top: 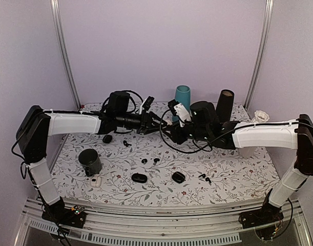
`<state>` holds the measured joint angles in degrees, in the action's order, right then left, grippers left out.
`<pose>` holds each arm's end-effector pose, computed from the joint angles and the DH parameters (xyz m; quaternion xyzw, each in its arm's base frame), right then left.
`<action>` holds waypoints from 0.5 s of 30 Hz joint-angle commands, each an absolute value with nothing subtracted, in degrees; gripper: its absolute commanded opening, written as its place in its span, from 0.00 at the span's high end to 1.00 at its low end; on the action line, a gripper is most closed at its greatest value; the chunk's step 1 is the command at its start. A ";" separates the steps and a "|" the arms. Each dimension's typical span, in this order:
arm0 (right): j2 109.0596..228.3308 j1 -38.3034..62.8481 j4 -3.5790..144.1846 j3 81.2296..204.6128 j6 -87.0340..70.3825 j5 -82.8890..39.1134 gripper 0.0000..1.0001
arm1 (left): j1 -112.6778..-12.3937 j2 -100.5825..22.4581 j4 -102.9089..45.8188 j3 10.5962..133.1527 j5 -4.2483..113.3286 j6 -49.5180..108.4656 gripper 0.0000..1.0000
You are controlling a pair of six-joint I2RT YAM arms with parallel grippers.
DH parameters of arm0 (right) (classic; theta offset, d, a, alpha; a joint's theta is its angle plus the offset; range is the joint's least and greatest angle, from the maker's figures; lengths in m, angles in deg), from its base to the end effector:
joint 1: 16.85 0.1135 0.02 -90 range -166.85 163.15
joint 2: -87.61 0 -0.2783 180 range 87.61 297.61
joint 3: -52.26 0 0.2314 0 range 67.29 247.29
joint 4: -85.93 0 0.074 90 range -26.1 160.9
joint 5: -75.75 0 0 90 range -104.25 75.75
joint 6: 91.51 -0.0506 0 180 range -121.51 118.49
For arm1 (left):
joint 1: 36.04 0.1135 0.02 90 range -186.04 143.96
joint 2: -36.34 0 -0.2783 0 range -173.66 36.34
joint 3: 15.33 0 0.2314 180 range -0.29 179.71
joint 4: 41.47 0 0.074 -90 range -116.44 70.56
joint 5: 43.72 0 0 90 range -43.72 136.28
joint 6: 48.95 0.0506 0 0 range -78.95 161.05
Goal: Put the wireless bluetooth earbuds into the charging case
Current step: Pass from the right arm to the left
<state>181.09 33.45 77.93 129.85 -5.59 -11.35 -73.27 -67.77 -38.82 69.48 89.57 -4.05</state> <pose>0.2404 0.2856 0.2775 -0.3162 0.7761 0.2303 0.4947 0.3047 -0.2751 0.2655 0.1530 0.7827 -0.5725 0.1903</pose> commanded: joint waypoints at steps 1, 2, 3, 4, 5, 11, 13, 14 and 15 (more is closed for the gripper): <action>180.44 34.19 75.34 132.67 -3.10 -11.31 0.77 | -73.07 -69.83 -40.57 71.50 92.05 -4.09 0.56; 180.57 34.28 75.17 132.88 -2.92 -11.34 0.77 | -73.11 -70.06 -40.67 71.59 92.19 -4.24 0.58; 180.68 34.24 75.02 133.05 -2.71 -11.16 0.77 | -73.16 -70.20 -40.68 71.60 92.36 -4.29 0.59; 180.69 34.29 75.02 133.18 -2.54 -10.95 0.77 | -73.21 -70.30 -40.68 71.60 92.53 -4.36 0.61; 180.73 34.29 75.04 133.27 -2.45 -10.95 0.77 | -73.29 -70.41 -40.66 71.60 92.80 -4.43 0.61; 181.53 34.38 73.79 134.53 -2.04 -12.24 0.77 | -73.39 -70.91 -41.26 71.58 93.42 -4.73 0.65; 181.68 34.31 73.12 134.95 -0.74 -12.97 0.77 | -73.46 -71.25 -41.38 71.91 93.70 -4.74 0.66; 181.74 34.30 72.81 135.16 -0.20 -13.39 0.77 | -73.48 -71.43 -41.38 72.07 93.88 -4.78 0.66; 181.89 34.36 72.48 135.46 0.25 -13.65 0.77 | -73.52 -71.56 -41.33 72.13 94.00 -4.74 0.66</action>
